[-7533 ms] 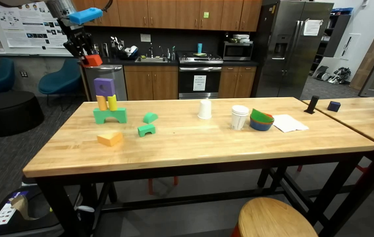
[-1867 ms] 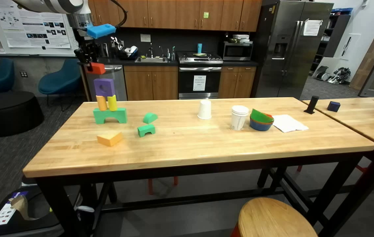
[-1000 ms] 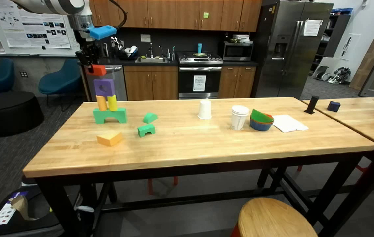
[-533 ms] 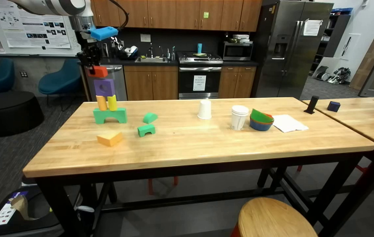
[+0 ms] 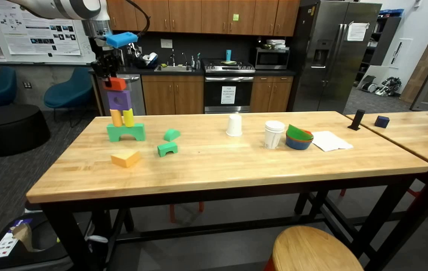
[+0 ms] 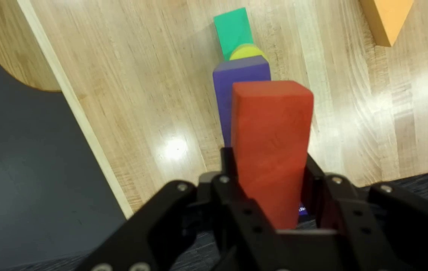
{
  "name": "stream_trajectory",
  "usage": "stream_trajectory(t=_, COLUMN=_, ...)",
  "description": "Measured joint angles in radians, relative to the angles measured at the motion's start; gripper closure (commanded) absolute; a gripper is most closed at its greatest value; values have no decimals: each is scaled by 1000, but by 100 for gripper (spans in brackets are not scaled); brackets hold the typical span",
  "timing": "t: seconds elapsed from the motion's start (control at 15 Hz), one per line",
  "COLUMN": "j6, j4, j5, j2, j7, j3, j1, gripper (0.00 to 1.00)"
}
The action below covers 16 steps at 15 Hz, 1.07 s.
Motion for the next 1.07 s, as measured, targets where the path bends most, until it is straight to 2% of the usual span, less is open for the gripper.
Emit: stream_trajectory(t=1.07, j6=0, j4=-5, j5=-77, j2=1, j7=0, j3=3, j1=12, gripper=84)
